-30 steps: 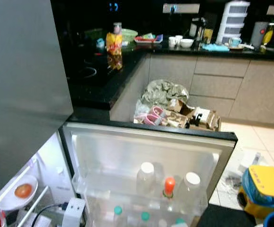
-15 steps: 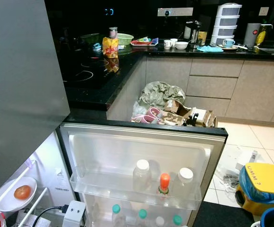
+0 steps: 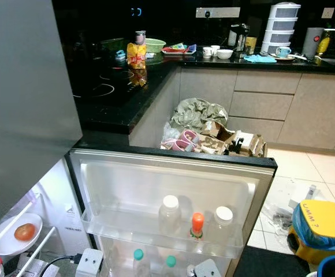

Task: Restocking fridge

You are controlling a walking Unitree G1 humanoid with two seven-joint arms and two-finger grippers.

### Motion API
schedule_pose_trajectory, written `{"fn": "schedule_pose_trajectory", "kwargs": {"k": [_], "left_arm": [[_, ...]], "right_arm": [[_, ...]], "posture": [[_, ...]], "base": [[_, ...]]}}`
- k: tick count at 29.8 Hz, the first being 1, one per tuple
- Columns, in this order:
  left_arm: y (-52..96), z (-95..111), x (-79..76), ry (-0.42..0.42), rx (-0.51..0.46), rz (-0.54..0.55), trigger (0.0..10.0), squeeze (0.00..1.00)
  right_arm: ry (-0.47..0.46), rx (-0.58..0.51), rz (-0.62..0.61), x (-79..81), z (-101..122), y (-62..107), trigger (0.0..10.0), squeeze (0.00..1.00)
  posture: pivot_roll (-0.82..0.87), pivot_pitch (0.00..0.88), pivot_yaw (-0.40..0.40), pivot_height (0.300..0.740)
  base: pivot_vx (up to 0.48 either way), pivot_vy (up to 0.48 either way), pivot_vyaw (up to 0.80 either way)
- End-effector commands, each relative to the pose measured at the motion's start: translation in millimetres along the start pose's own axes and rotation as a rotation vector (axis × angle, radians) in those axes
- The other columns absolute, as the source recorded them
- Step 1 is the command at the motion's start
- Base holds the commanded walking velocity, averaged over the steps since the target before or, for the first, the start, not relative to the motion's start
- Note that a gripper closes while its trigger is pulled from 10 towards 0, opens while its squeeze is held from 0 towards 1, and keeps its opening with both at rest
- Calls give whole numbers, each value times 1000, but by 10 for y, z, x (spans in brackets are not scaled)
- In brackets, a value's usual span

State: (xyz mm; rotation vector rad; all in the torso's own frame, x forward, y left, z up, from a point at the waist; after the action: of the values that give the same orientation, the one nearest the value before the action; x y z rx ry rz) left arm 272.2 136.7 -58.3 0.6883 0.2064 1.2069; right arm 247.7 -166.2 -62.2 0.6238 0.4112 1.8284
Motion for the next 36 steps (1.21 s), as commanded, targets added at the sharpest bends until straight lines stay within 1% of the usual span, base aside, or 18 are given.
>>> {"fn": "schedule_pose_trajectory", "kwargs": {"k": [1, 3, 4, 6, 11, 13, 14, 16, 21, 24, 25, 28, 29, 30, 32, 33, 35, 36], "left_arm": [[30, -18, -8, 11, -30, -23, 10000, 0], [34, -14, -17, 12, -39, -33, 10000, 0], [43, 4, -31, -5, -60, -53, 10000, 0], [45, 6, -42, -4, -63, -67, 10000, 0], [50, 25, -36, -20, -77, -92, 10000, 0], [44, 51, -10, -13, -85, -79, 10000, 0], [44, 51, -10, -13, -85, -79, 10000, 0], [39, 110, 9, -12, -113, -72, 10000, 0], [47, 178, 15, -19, -157, -78, 10000, 0], [69, 244, 4, -38, -205, -117, 10000, 0], [69, 244, 4, -38, -205, -117, 10000, 0], [103, 267, -30, -75, -239, -178, 10000, 0], [125, 262, -58, -98, -252, -219, 10000, 75], [140, 258, -77, -114, -259, -247, 10000, 75], [140, 258, -77, -114, -259, -247, 10000, 75], [166, 249, -103, -128, -271, -290, 10000, 1000], [254, 214, -189, -150, -296, -431, 10000, 1000], [289, 202, -216, -157, -304, -481, 10000, 1000]], "right_arm": [[6, -86, 95, 113, 144, -13, 10000, 0], [-1, -102, 120, 134, 168, -8, 10000, 0], [2, -137, 162, 164, 231, 3, 10000, 0], [-1, -144, 176, 170, 262, -1, 10000, 0], [-32, -195, 259, 233, 446, -24, 10000, 0], [-9, -161, 303, 286, 466, -55, 10000, 0], [-9, -161, 303, 286, 466, -55, 10000, 0], [16, -118, 336, 325, 441, -70, 10000, 0], [36, -98, 381, 367, 436, -65, 10000, 0], [55, -102, 451, 435, 493, -54, 10000, 0], [55, -102, 451, 435, 493, -54, 10000, 0], [60, -119, 481, 461, 575, -58, 10000, 0], [60, -125, 483, 462, 605, -64, 10000, 0], [60, -127, 485, 461, 625, -68, 10000, 0], [60, -127, 485, 461, 625, -68, 10000, 0], [54, -134, 487, 458, 653, -72, 10000, 0], [31, -133, 499, 449, 680, -73, 10000, 0], [27, -129, 506, 450, 683, -71, 10000, 0]], "posture": [[-69, 32, 12, 740], [-69, 32, 12, 740], [-69, 32, 12, 740], [-65, 33, 14, 740], [-64, 36, 18, 740], [-66, 41, 21, 740], [-66, 41, 21, 740], [-68, 44, 23, 740], [-68, 43, 22, 740], [-70, 47, 18, 740], [-70, 47, 18, 740], [-70, 49, 14, 740], [-69, 50, 11, 740], [-69, 50, 11, 740], [-69, 50, 11, 740], [-67, 51, 7, 740], [-59, 49, 4, 740], [-59, 49, 4, 740]], "base": [[0, 0, 0], [0, 0, 0], [0, 0, 0], [0, 0, 0], [0, -480, 0], [0, -240, 0], [0, 0, 0], [0, 0, 0], [0, 0, 0], [0, 0, 0], [0, 0, 0], [0, 0, 0], [0, 0, 0], [0, 0, 0], [0, 0, 0], [0, 0, 0], [0, 0, 0], [0, 0, 0]]}}
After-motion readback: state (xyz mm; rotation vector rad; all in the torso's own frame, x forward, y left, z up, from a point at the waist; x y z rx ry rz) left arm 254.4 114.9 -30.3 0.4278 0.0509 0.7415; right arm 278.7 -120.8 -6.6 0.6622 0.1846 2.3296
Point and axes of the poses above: a point about 5 cm out from each wrist's last joint towards the gripper, its own y axis pointing back from the gripper into the wrist, its own z axis along the axis of the wrist's last joint, x = y × z, the point moved 3 cm from there along -y, pointing out of the wrist towards the gripper, and after that the axes turned 15 degrees about -y, right-handed, at the moved point
